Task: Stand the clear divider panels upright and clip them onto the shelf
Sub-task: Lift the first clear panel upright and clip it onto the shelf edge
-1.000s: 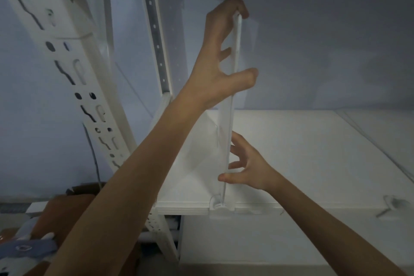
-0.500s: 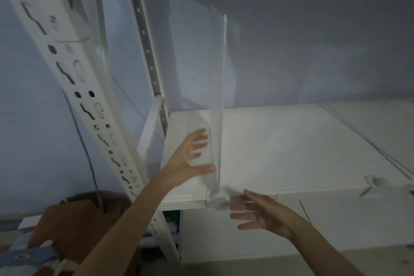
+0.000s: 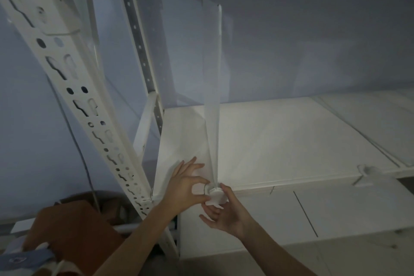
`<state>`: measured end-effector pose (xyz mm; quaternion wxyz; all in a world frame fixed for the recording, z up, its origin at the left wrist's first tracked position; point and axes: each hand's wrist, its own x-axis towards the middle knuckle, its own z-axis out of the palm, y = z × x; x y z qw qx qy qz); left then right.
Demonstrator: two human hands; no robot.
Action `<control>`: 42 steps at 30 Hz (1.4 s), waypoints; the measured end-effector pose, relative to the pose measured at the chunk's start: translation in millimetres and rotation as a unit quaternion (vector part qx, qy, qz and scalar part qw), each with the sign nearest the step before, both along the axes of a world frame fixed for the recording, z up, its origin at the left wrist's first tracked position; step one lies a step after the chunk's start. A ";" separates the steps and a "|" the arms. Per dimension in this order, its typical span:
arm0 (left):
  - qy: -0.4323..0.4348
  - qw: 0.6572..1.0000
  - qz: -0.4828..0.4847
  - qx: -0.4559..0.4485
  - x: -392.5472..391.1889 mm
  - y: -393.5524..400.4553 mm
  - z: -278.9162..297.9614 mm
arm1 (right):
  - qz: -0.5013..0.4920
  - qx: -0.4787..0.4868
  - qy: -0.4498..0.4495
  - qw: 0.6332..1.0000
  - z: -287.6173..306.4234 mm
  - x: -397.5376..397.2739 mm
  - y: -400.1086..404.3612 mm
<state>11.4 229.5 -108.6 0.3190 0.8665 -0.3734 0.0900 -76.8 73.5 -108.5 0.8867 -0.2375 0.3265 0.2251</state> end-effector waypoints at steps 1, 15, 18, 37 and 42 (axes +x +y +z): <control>0.010 1.000 0.003 -0.003 -0.7 -0.2 0.0 | 0.000 0.001 0.004 1.000 0.9 0.5 -0.4; 0.036 0.997 0.035 -0.060 -1.8 -5.6 -5.7 | 0.027 -0.017 0.003 0.999 13.1 9.4 -6.1; 0.026 0.997 0.042 -0.064 -1.7 -6.6 -8.1 | 0.044 -0.005 -0.037 0.998 9.0 11.2 -6.4; 0.044 0.997 0.011 -0.056 -15.0 -125.2 -5.0 | -0.001 -0.049 0.043 0.998 2.0 -1.8 -118.6; 0.061 0.996 0.023 -0.053 -19.9 -132.3 -4.1 | 0.001 -0.053 0.042 0.998 5.0 -4.3 -126.3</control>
